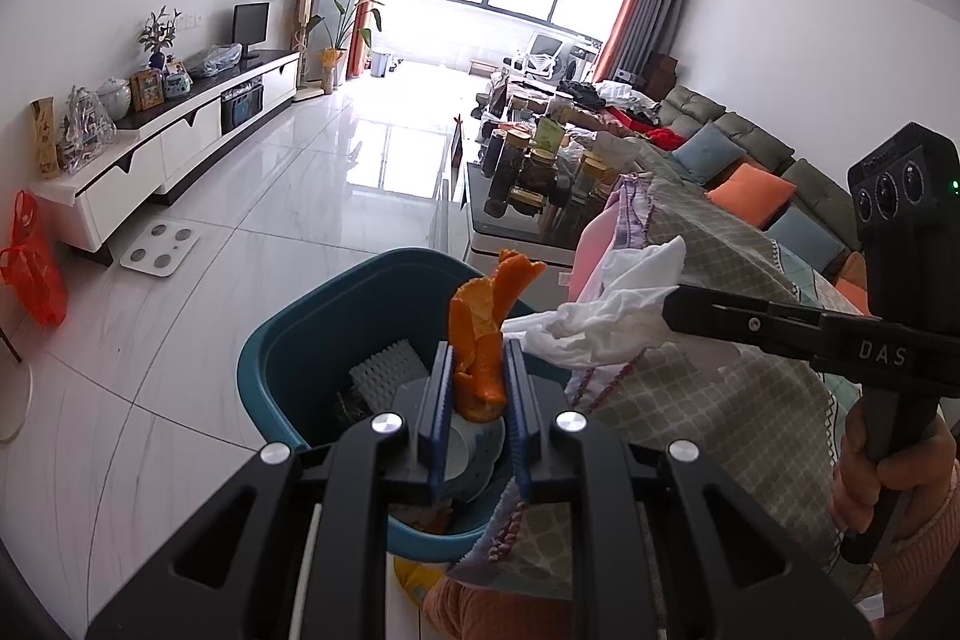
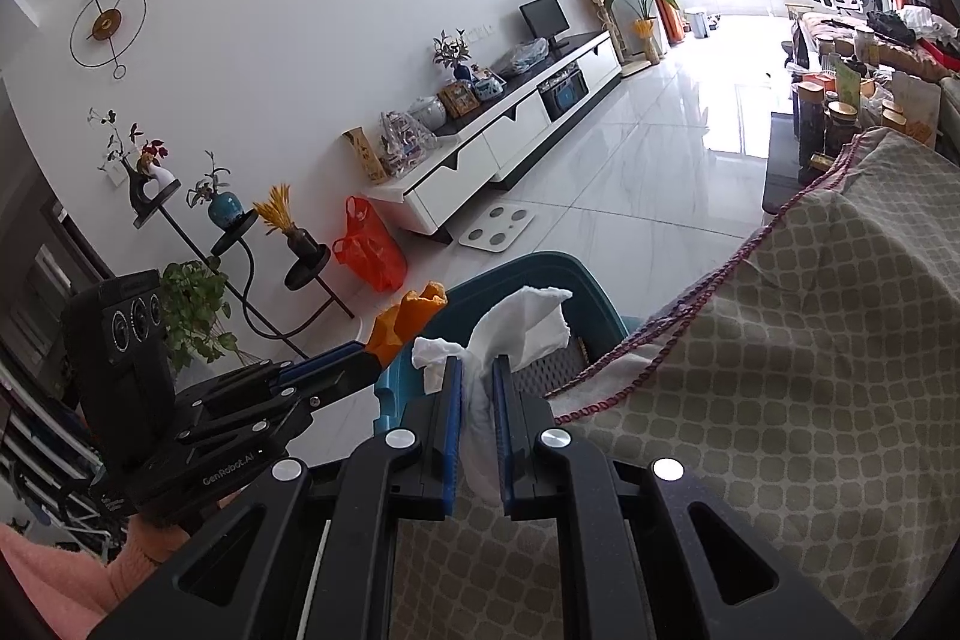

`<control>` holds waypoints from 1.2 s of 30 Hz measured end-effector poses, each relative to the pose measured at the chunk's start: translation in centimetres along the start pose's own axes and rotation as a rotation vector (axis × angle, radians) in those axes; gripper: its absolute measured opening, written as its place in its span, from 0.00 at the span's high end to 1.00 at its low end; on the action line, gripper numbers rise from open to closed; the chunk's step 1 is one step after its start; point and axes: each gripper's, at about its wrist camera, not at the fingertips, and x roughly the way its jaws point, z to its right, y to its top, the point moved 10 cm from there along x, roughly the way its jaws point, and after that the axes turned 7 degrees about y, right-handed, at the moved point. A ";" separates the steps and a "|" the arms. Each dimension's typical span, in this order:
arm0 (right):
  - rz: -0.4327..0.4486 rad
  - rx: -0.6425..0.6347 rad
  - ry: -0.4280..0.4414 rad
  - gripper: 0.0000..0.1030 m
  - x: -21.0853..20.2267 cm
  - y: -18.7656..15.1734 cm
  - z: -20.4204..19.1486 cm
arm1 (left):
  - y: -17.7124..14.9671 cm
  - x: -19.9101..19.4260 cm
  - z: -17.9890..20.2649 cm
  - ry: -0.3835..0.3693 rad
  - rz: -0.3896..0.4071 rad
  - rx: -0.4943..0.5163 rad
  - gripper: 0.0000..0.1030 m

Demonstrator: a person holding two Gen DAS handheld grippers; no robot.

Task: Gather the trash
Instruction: 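Lower the held peel and tissue into the teal bin with both tools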

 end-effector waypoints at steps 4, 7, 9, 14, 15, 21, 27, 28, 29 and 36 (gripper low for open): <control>-0.008 -0.003 -0.001 0.90 0.4 -0.1 -0.1 | 0.0 0.2 -0.2 0.001 -0.004 -0.002 0.83; -0.015 -0.005 -0.002 0.90 0.7 -0.1 -0.1 | 0.0 0.2 -0.3 0.002 -0.005 -0.003 0.83; -0.019 -0.006 -0.002 0.90 0.9 -0.1 -0.2 | 0.1 0.3 -0.3 0.003 -0.006 -0.005 0.83; -0.026 -0.005 -0.003 0.90 1.3 -0.2 -0.1 | 0.0 0.6 -0.6 0.007 -0.014 -0.008 0.83; -0.028 -0.005 -0.003 0.90 1.4 -0.2 -0.1 | 0.0 0.6 -0.6 0.008 -0.014 -0.008 0.83; -0.038 -0.007 -0.005 0.90 1.8 -0.2 0.0 | -0.1 0.9 -0.6 0.013 -0.023 -0.015 0.83; -0.049 -0.010 -0.009 0.90 2.3 -0.4 -0.2 | -0.3 1.2 -0.8 0.019 -0.032 -0.020 0.83; -0.052 -0.011 -0.009 0.90 2.5 -0.4 -0.2 | -0.3 1.2 -0.8 0.020 -0.033 -0.021 0.83; -0.054 -0.011 -0.010 0.90 2.6 -0.4 -0.3 | -0.4 1.3 -0.9 0.020 -0.034 -0.023 0.83; -0.069 -0.012 -0.015 0.90 3.0 -0.5 -0.2 | -0.6 1.6 -1.0 0.025 -0.045 -0.029 0.83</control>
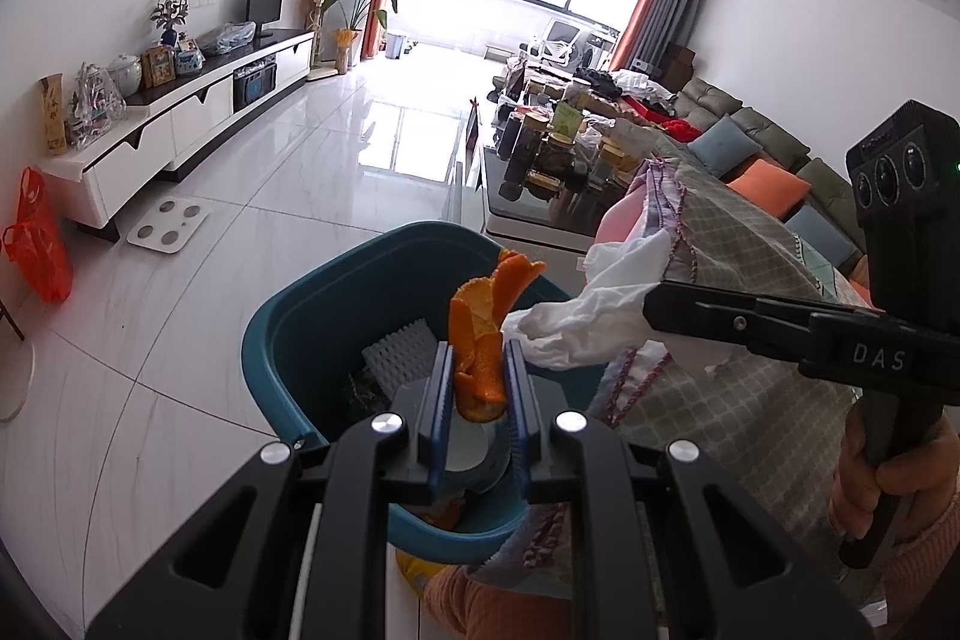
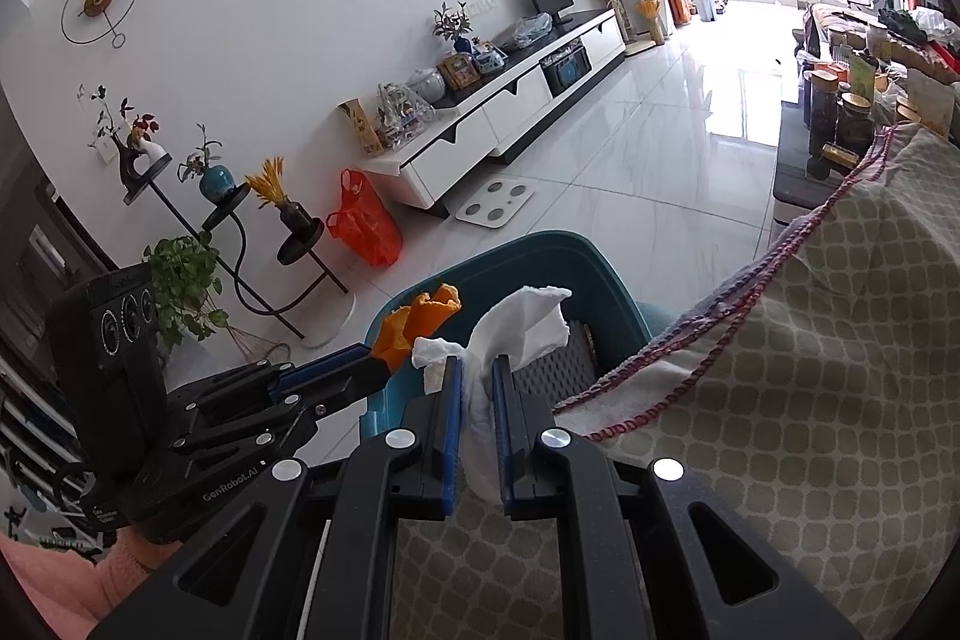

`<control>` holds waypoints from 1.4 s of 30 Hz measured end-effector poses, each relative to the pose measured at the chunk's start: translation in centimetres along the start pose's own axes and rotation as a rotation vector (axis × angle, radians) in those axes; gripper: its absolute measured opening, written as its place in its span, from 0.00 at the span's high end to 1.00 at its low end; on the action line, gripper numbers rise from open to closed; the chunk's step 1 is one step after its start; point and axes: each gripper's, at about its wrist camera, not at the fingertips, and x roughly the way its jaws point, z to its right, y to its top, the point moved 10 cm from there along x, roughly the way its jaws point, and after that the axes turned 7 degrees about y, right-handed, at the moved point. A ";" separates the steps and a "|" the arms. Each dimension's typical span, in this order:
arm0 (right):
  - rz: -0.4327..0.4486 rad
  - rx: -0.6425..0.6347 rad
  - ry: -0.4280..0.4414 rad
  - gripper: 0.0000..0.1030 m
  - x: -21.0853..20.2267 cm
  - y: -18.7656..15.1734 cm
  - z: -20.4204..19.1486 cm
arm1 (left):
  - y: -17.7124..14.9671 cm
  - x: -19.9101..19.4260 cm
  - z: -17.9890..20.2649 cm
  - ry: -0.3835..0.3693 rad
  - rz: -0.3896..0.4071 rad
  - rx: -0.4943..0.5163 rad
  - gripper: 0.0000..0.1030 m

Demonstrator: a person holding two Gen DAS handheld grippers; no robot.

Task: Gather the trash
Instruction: 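Lower the held peel and tissue into the teal bin with both tools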

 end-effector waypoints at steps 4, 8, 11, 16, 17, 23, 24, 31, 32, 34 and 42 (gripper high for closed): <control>-0.009 0.000 -0.003 0.90 0.3 0.0 0.0 | -0.2 0.2 -0.2 0.003 -0.004 -0.004 0.83; -0.017 0.001 -0.004 0.90 0.6 0.1 -0.1 | -0.4 0.4 -0.2 0.008 -0.011 -0.009 0.83; -0.024 0.001 -0.005 0.90 0.8 0.1 -0.1 | -0.4 0.6 0.0 0.011 -0.017 -0.013 0.83; -0.037 0.002 -0.007 0.90 1.2 0.0 0.1 | -0.7 0.8 -0.3 0.014 -0.029 -0.019 0.83; -0.041 0.002 -0.007 0.90 1.4 0.1 0.1 | -0.7 0.9 -0.2 0.014 -0.030 -0.019 0.83; -0.054 -0.002 -0.010 0.90 2.0 0.0 -0.3 | -0.7 1.1 -0.4 0.014 -0.036 -0.022 0.83; -0.056 -0.003 -0.011 0.90 2.0 0.0 -0.4 | -0.7 1.2 -0.3 0.015 -0.037 -0.022 0.83; -0.067 -0.005 -0.017 0.90 2.6 -0.1 -0.3 | -1.0 1.8 -0.3 0.019 -0.050 -0.024 0.83; -0.070 -0.005 -0.017 0.90 2.7 -0.1 -0.4 | -1.0 1.9 -0.4 0.018 -0.052 -0.025 0.83; -0.074 -0.007 -0.019 0.90 2.8 -0.1 -0.4 | -1.0 2.0 -0.5 0.019 -0.053 -0.026 0.83; -0.093 -0.008 -0.023 0.88 3.6 -0.1 -0.5 | -1.3 2.5 -0.7 0.023 -0.064 -0.031 0.83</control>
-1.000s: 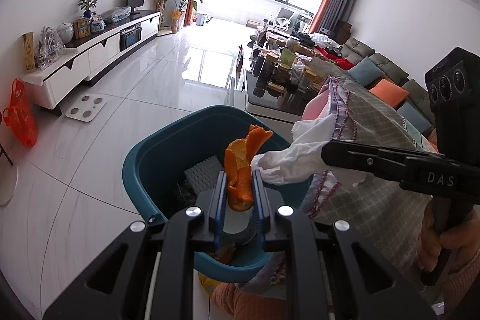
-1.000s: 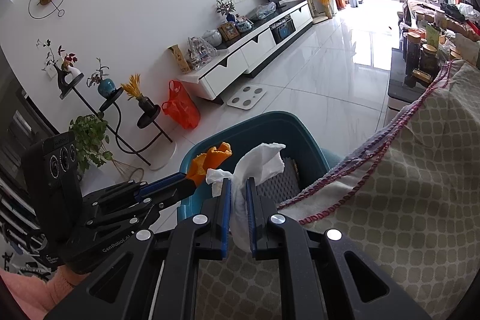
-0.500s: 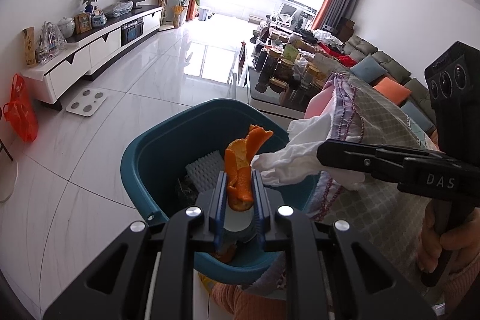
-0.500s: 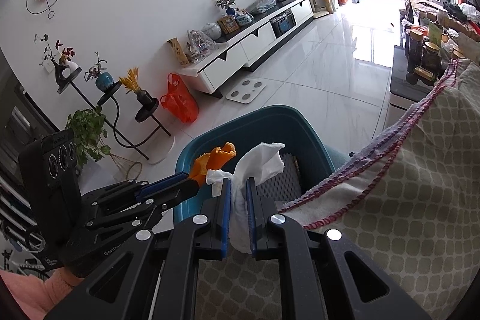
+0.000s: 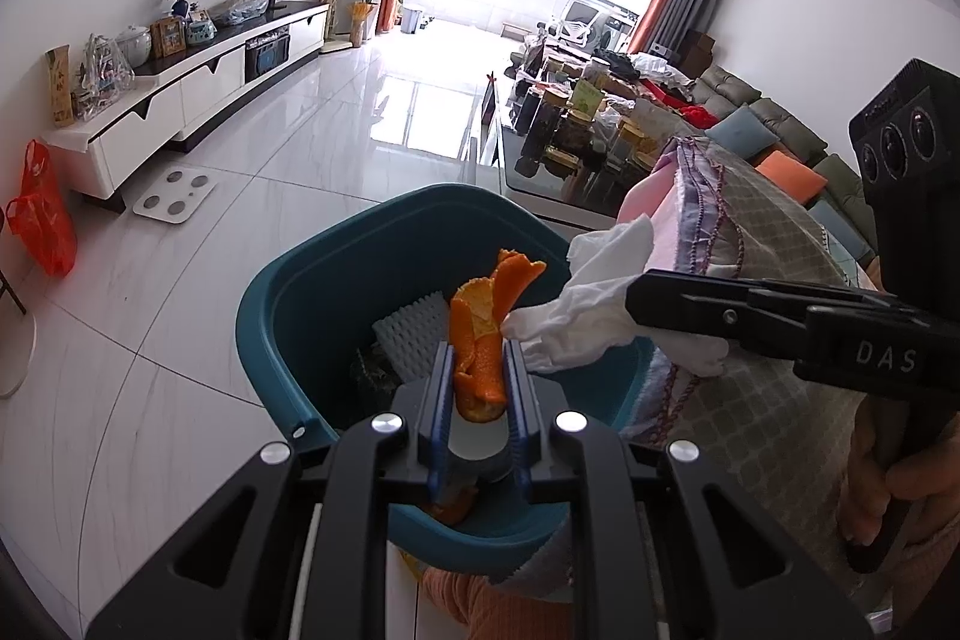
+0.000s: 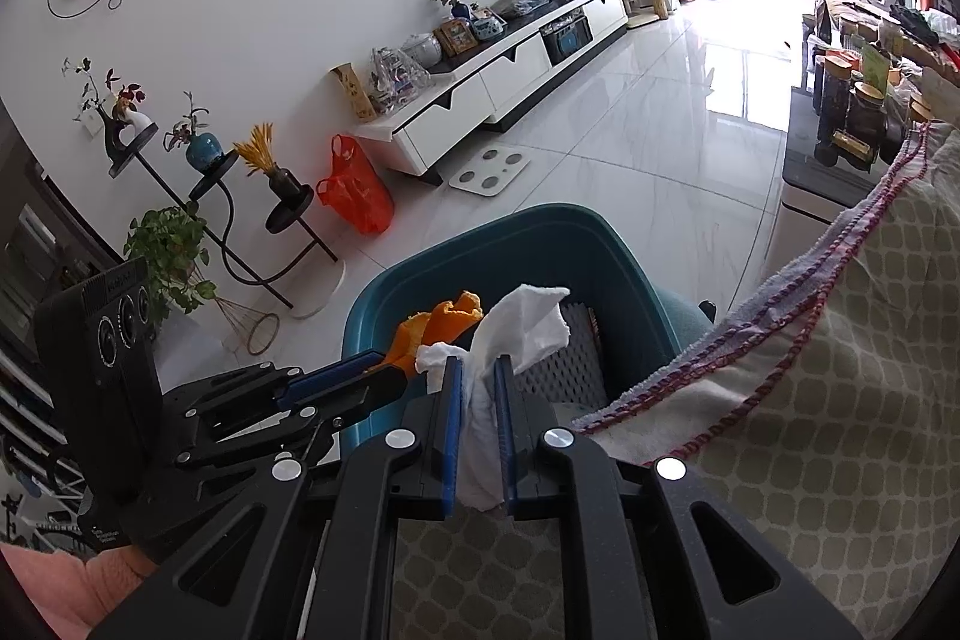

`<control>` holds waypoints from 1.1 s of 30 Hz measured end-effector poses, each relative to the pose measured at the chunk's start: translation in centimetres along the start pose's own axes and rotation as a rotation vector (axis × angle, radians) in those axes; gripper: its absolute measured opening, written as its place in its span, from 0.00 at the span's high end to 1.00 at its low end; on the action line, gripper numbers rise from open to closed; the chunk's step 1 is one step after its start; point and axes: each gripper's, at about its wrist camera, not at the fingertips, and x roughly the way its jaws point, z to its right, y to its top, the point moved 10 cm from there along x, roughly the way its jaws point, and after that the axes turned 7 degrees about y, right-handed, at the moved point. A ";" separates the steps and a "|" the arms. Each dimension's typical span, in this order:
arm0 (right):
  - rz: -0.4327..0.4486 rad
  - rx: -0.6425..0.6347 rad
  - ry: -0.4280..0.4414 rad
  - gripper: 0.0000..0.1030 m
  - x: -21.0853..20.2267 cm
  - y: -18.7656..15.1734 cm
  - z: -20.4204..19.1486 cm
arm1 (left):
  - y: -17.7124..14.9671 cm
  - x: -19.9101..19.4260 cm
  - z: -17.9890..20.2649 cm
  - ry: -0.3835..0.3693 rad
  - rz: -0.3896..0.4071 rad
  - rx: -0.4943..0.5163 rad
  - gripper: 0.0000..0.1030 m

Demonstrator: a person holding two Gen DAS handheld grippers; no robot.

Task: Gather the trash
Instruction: 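Lower the held peel and tissue into the teal bin with both tools, then open the left tool to drop the peel while the right tool releases the tissue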

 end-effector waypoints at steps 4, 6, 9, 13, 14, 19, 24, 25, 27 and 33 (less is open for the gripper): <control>-0.011 0.002 -0.003 0.88 0.4 0.0 0.1 | -0.1 0.4 -0.1 0.004 -0.008 -0.002 0.83; -0.015 0.002 -0.006 0.88 0.5 0.0 0.1 | -0.2 0.6 -0.2 0.005 -0.012 -0.004 0.83; -0.021 0.001 -0.011 0.88 0.8 0.2 0.1 | -0.3 0.9 -0.3 0.006 -0.018 -0.006 0.83; -0.033 -0.004 -0.019 0.88 1.1 0.2 0.2 | -0.5 1.3 -0.3 0.009 -0.024 -0.007 0.83; -0.035 -0.005 -0.020 0.88 1.2 0.1 0.2 | -0.5 1.4 -0.3 0.010 -0.025 -0.006 0.83; -0.044 0.001 -0.026 0.88 1.5 0.0 0.1 | -0.6 1.9 -0.4 0.015 -0.033 -0.007 0.83; -0.053 0.003 -0.030 0.86 1.7 0.1 0.1 | -0.8 2.4 -0.3 0.018 -0.042 -0.010 0.83; -0.057 0.003 -0.030 0.86 1.8 0.1 0.1 | -0.8 2.5 -0.3 0.019 -0.043 -0.010 0.83; -0.062 0.002 -0.032 0.86 1.9 0.0 0.1 | -1.0 2.7 -0.3 0.019 -0.049 -0.010 0.83; -0.069 0.010 -0.040 0.85 2.1 0.0 0.4 | -1.3 3.3 -0.4 0.013 -0.069 -0.021 0.82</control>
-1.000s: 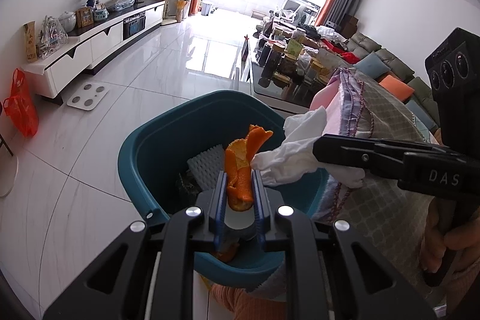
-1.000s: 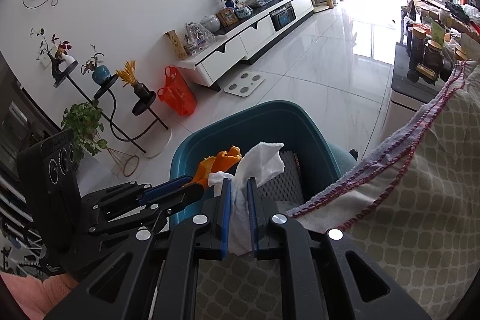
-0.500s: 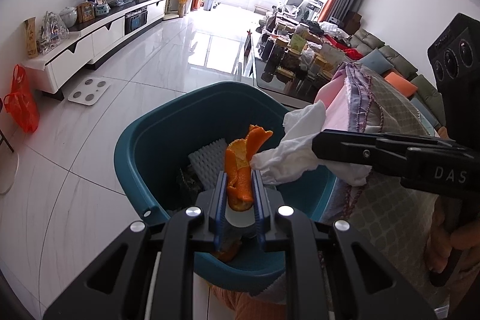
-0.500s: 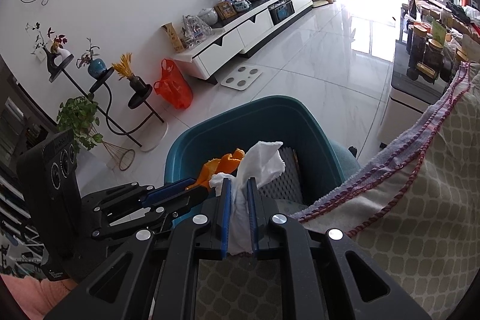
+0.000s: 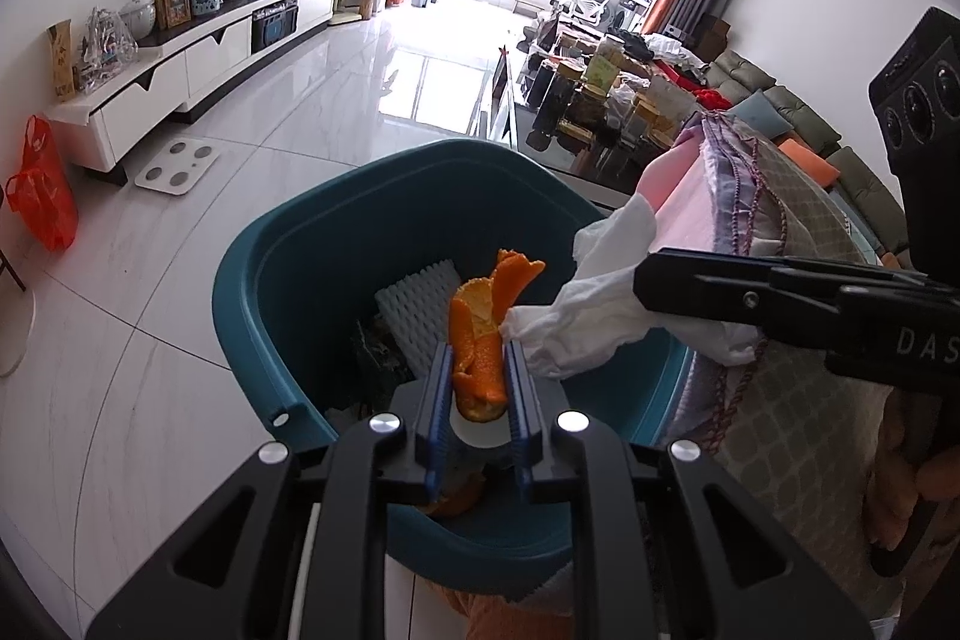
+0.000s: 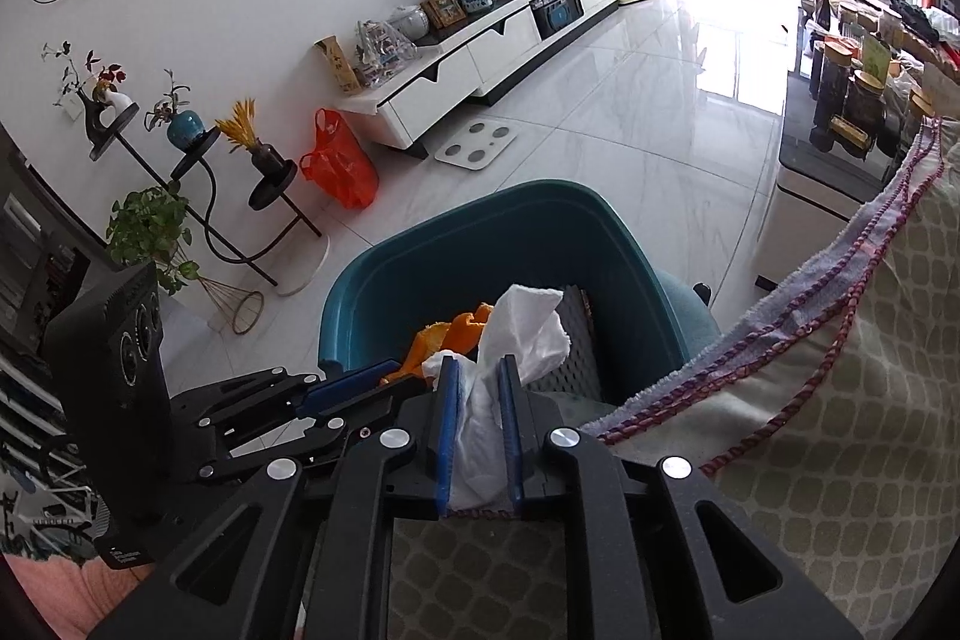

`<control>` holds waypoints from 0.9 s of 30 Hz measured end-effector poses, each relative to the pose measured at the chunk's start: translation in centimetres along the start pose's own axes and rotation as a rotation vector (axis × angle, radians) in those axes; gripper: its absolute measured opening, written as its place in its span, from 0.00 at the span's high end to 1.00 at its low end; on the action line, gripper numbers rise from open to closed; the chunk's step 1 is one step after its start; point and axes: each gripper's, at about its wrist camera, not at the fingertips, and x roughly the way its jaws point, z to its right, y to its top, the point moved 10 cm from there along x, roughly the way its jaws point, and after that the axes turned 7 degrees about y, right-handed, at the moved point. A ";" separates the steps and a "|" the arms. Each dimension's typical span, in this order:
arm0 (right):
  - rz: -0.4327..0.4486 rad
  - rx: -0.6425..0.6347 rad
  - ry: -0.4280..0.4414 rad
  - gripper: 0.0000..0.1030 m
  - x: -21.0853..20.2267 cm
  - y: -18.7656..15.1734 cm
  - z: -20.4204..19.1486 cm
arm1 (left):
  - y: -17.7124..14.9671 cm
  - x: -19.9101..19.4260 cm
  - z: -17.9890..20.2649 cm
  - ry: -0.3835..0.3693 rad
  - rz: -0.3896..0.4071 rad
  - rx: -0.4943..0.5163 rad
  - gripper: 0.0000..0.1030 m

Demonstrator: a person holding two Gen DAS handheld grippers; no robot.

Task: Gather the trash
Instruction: 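Open the left tool to drop the peel while the right tool releases the tissue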

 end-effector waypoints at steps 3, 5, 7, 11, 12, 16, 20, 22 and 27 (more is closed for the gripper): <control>-0.003 0.000 -0.002 0.82 0.1 0.2 0.1 | -0.2 0.3 -0.1 -0.001 -0.007 -0.002 0.82; -0.002 0.001 -0.002 0.79 0.1 0.1 0.2 | -0.4 0.5 -0.2 -0.003 -0.011 -0.007 0.82; 0.003 0.005 -0.002 0.78 0.0 0.2 0.3 | -0.5 0.6 -0.3 -0.007 -0.016 -0.010 0.80; 0.018 0.016 0.005 0.72 -0.4 0.1 0.7 | -0.7 0.5 -0.3 -0.008 -0.015 -0.004 0.70; 0.027 0.020 0.008 0.70 -0.6 0.1 0.8 | -0.7 0.3 -0.3 -0.004 -0.009 0.000 0.70; 0.072 0.028 0.014 0.55 -2.0 -0.1 1.0 | -0.6 -0.7 -0.4 0.007 0.028 0.006 0.61; 0.158 0.011 0.012 0.42 -4.8 -0.4 0.8 | 0.0 -3.0 -0.2 0.016 0.106 0.020 0.47; 0.196 0.010 0.010 0.35 -6.3 -0.6 0.7 | 0.4 -4.5 0.3 0.021 0.155 0.037 0.35; 0.311 -0.013 -0.014 0.18 -10.8 -1.7 0.6 | 1.1 -8.8 2.8 0.034 0.294 0.109 0.04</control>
